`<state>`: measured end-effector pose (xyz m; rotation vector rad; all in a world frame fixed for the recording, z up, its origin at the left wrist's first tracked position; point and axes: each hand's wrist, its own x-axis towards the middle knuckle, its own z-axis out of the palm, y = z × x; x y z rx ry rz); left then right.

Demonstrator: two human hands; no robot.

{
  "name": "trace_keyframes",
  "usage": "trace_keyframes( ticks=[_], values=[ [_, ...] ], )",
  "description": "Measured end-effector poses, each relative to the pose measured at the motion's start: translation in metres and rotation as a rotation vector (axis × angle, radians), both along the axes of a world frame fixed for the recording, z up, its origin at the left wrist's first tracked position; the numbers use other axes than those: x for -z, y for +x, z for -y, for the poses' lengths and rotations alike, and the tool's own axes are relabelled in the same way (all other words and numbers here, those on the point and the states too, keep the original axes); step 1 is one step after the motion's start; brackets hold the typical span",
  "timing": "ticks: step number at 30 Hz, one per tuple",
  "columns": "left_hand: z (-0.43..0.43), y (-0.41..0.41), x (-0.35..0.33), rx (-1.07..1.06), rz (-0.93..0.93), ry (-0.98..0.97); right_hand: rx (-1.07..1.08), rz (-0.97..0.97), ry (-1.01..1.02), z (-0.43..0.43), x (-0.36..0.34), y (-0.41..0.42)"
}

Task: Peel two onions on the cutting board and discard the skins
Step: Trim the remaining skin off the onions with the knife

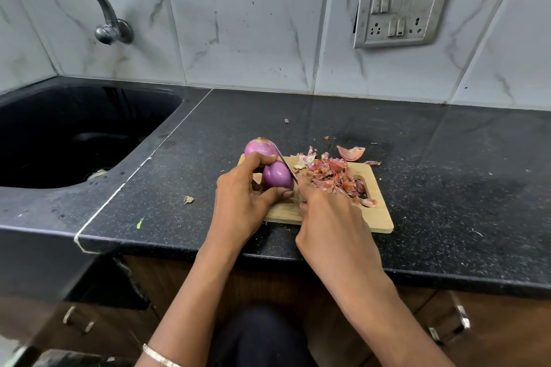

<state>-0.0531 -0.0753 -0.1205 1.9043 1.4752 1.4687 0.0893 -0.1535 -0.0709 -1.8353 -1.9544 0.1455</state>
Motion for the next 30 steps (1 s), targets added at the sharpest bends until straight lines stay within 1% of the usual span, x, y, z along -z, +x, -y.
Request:
trace_keyframes(
  ticks=[4, 8, 12, 18, 23, 28, 30],
  values=[
    [-0.001, -0.001, 0.000, -0.002, -0.001, -0.003, 0.014, -0.007, 0.009, 0.018, 0.005, 0.005],
    [-0.001, -0.002, 0.000, -0.003, -0.007, -0.011, 0.027, -0.025, -0.011, 0.004, 0.004, 0.003],
    [-0.002, -0.001, 0.000, -0.009, -0.002, -0.013, 0.000, -0.021, 0.011, -0.005, 0.003, -0.003],
    [-0.001, -0.001, -0.001, -0.004, -0.003, -0.011, 0.013, 0.007, 0.003, 0.019, 0.008, 0.010],
    [0.001, 0.000, -0.001, 0.012, -0.010, 0.001, 0.017, 0.067, -0.033, -0.012, 0.007, 0.001],
    [-0.004, -0.003, 0.000, 0.000, -0.008, -0.019, 0.025, 0.014, 0.015, -0.018, 0.018, 0.016],
    [-0.005, -0.004, 0.000, 0.008, -0.001, -0.027, 0.002, -0.043, 0.058, -0.014, 0.022, 0.018]
  ],
)
